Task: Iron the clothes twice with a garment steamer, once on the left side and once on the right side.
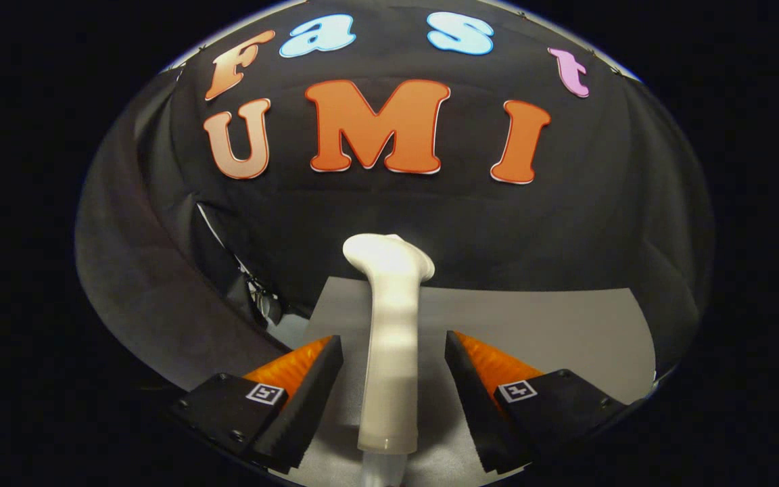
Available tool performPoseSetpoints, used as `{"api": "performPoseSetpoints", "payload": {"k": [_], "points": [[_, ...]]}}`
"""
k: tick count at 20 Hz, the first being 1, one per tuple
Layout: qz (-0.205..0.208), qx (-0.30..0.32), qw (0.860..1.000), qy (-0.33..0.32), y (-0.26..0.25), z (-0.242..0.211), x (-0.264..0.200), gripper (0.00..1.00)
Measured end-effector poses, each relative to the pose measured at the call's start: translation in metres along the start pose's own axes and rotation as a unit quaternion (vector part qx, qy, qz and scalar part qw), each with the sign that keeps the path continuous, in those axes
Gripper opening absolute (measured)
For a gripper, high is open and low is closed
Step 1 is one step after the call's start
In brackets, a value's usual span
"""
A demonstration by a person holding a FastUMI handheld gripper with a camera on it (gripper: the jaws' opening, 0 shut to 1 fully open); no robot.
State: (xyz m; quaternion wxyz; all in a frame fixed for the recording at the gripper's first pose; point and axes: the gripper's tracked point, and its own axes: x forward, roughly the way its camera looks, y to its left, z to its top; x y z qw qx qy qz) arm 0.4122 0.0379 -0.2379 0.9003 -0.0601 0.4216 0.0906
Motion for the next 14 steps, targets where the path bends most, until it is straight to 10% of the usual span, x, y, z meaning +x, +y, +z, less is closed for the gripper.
{"api": "performPoseSetpoints", "payload": {"k": [4,6,14], "points": [[0.026,0.0,0.999,0.034,0.002,-0.01,0.005,0.83],[0.027,0.005,0.999,0.042,-0.003,-0.013,0.002,0.52],[0.035,0.007,0.998,0.048,-0.004,-0.027,0.013,0.5]]}}
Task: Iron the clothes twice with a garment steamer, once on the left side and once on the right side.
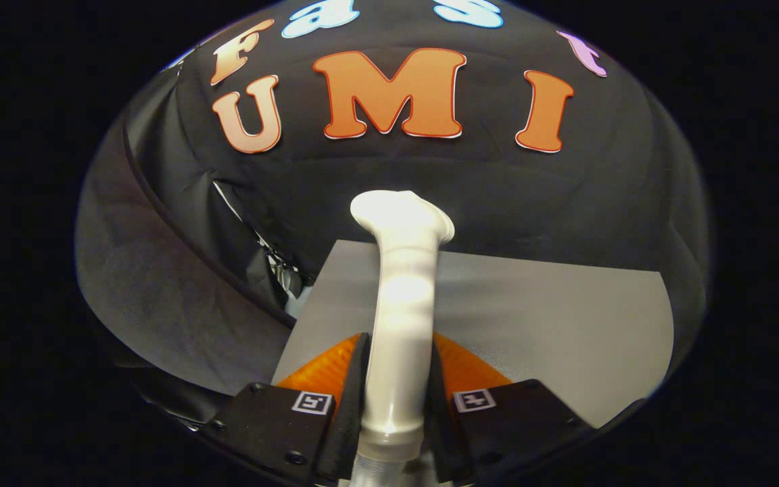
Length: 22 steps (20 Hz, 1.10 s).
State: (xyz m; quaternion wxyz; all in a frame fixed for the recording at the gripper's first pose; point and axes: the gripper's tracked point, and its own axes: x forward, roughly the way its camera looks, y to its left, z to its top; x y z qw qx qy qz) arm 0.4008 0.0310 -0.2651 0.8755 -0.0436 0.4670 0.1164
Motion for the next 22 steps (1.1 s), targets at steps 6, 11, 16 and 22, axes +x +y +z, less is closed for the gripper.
{"api": "performPoseSetpoints", "payload": {"k": [6,11,16,22], "points": [[0.016,0.011,0.998,-0.058,0.007,0.014,-0.031,0.46],[0.024,0.007,0.991,-0.134,0.009,0.005,-0.064,0.46],[-0.002,0.036,0.979,-0.199,-0.017,-0.01,-0.104,0.42],[-0.005,0.074,0.961,-0.267,-0.032,-0.028,-0.17,0.42]]}}
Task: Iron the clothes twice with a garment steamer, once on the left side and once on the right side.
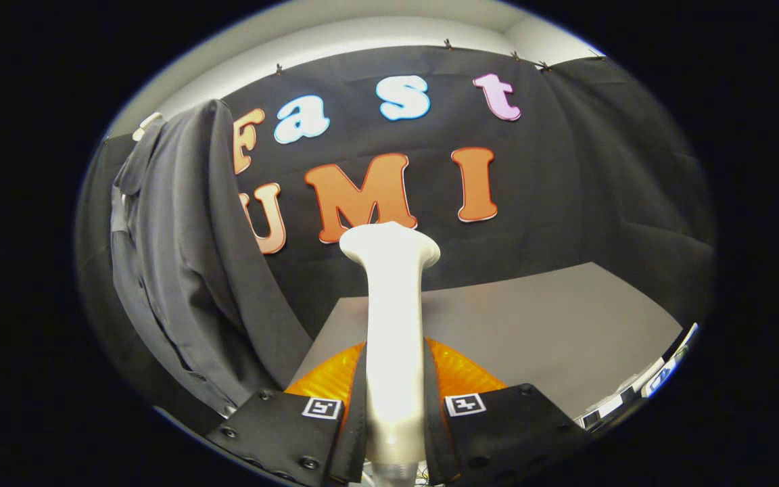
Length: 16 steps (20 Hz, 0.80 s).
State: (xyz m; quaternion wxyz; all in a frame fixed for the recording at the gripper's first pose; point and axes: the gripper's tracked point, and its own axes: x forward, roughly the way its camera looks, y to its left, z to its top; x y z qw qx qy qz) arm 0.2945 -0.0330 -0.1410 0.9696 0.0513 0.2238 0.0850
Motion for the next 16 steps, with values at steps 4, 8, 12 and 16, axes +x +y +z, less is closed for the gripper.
{"api": "performPoseSetpoints", "payload": {"k": [4,8,12,16], "points": [[0.011,0.003,0.998,-0.061,0.01,0.008,-0.054,0.42],[0.016,0.002,0.995,-0.099,0.034,0.005,-0.101,0.42],[0.023,-0.019,0.989,-0.146,0.078,0.01,-0.151,0.41],[0.016,-0.029,0.979,-0.2,0.127,0.015,-0.19,0.41]]}}
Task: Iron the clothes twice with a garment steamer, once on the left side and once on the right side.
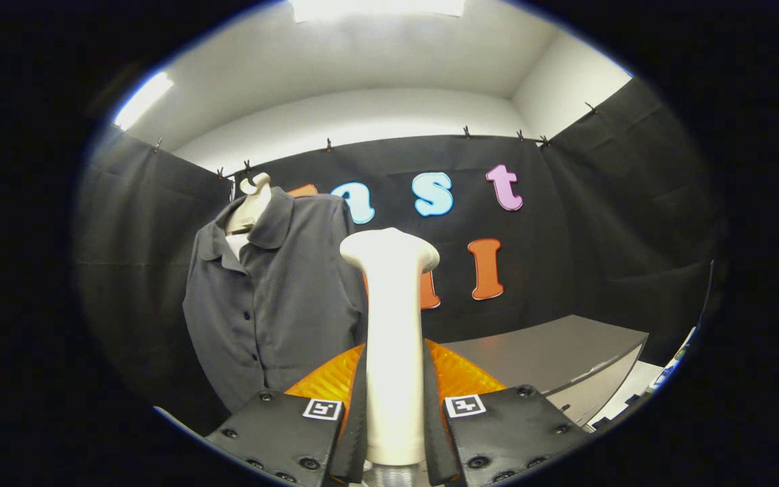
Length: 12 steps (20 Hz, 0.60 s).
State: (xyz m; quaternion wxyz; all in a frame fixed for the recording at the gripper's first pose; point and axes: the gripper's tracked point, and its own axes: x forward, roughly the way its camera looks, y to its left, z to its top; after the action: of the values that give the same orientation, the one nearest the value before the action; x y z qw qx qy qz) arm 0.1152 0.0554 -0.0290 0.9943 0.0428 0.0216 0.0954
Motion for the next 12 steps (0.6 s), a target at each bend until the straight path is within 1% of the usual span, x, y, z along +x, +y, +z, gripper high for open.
{"api": "performPoseSetpoints", "payload": {"k": [2,6,12], "points": [[-0.001,-0.008,1.0,-0.017,0.025,0.003,-0.012,0.41],[0.01,-0.012,1.0,-0.026,0.076,-0.003,-0.029,0.42],[0.006,0.015,1.0,-0.027,0.133,-0.043,-0.041,0.41]]}}
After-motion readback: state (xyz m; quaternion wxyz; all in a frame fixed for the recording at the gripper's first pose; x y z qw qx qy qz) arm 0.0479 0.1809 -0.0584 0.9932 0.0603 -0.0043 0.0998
